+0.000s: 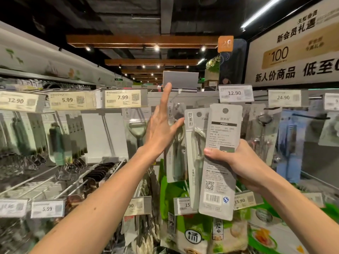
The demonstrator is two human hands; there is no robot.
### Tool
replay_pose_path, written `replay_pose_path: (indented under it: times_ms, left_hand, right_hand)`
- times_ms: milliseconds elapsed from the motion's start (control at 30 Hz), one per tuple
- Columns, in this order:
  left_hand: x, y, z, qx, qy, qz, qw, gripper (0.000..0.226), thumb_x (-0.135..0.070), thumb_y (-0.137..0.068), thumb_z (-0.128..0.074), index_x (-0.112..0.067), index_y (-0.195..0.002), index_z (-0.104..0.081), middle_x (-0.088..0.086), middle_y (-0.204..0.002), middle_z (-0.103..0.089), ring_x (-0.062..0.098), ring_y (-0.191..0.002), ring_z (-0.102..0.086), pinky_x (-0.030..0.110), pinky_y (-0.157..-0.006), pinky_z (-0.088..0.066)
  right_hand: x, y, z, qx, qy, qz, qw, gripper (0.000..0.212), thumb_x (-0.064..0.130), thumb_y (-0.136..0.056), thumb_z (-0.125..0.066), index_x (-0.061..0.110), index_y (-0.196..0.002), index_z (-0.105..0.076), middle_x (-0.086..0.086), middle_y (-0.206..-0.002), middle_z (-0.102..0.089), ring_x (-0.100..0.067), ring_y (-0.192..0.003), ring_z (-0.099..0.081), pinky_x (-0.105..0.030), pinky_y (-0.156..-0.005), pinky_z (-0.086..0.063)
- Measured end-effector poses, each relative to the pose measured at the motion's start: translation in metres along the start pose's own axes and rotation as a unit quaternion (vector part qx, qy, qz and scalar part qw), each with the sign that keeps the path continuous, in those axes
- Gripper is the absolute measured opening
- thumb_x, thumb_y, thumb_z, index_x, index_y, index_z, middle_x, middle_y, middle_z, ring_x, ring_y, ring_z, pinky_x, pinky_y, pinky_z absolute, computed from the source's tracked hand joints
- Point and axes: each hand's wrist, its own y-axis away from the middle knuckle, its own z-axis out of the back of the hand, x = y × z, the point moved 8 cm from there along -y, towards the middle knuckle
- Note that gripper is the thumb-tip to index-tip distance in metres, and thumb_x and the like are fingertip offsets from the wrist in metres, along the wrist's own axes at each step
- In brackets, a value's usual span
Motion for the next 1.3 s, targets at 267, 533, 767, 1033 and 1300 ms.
replay_pose_path:
  times_ms: [267,533,767,1033,1300]
  left_hand:
    - [0.002,0.003,0.006,-0.012,-0.063,0.001,0.998,0.1,-0.036,-0.091,-0.07,-0.042,-0.149,0.011,0.017,-0.115,-0.058,0.02,-0.077,-0.059,0.032,-0.065,-0.048]
    - [-0.011,0.023,0.033,0.049,0.031,0.014,0.998,0.077,-0.023,-0.096,-0.06,-0.038,-0.156,-0.012,-0.002,-0.104,-0.059,0.01,-0.089,-0.058,0.021,-0.086,-0.041]
    - [-0.009,0.037,0.035,0.114,0.159,0.071,0.978,0.064,-0.026,-0.101,-0.041,-0.052,-0.151,-0.011,0.011,-0.138,-0.054,0.002,-0.092,-0.06,0.049,-0.097,-0.052]
    - [-0.013,0.022,0.032,0.132,0.235,0.102,0.958,0.077,-0.032,-0.096,-0.062,-0.057,-0.149,-0.012,0.003,-0.154,-0.042,0.024,-0.116,-0.063,0.048,-0.093,-0.056]
    - [-0.004,0.005,0.03,0.123,0.228,0.115,0.959,0.08,-0.023,-0.093,-0.064,-0.056,-0.149,-0.016,-0.012,-0.162,-0.023,0.017,-0.143,-0.036,0.055,-0.113,-0.037]
  right_hand:
    - [-0.007,0.005,0.0,0.017,-0.017,-0.007,1.0,0.031,0.015,-0.069,-0.074,0.011,-0.1,-0.072,-0.007,-0.098,-0.077,-0.023,-0.091,-0.074,-0.033,-0.078,-0.059]
    - [-0.012,0.008,-0.008,0.041,-0.022,-0.02,0.999,0.031,0.011,-0.075,-0.073,0.01,-0.105,-0.071,-0.006,-0.099,-0.077,-0.022,-0.09,-0.074,-0.028,-0.072,-0.058]
    - [-0.003,-0.004,-0.031,0.063,-0.032,-0.012,0.997,0.022,0.0,-0.082,-0.07,0.01,-0.101,-0.071,-0.007,-0.097,-0.077,-0.02,-0.087,-0.074,-0.025,-0.069,-0.058]
    - [0.024,-0.027,-0.04,0.075,-0.032,0.009,0.997,0.033,-0.001,-0.084,-0.068,0.007,-0.115,-0.067,-0.007,-0.105,-0.076,-0.022,-0.095,-0.073,-0.027,-0.076,-0.059]
    - [0.029,-0.037,-0.02,-0.004,-0.007,-0.01,1.0,0.023,0.021,-0.094,-0.063,0.013,-0.114,-0.069,-0.003,-0.101,-0.077,-0.018,-0.088,-0.074,-0.032,-0.072,-0.058]
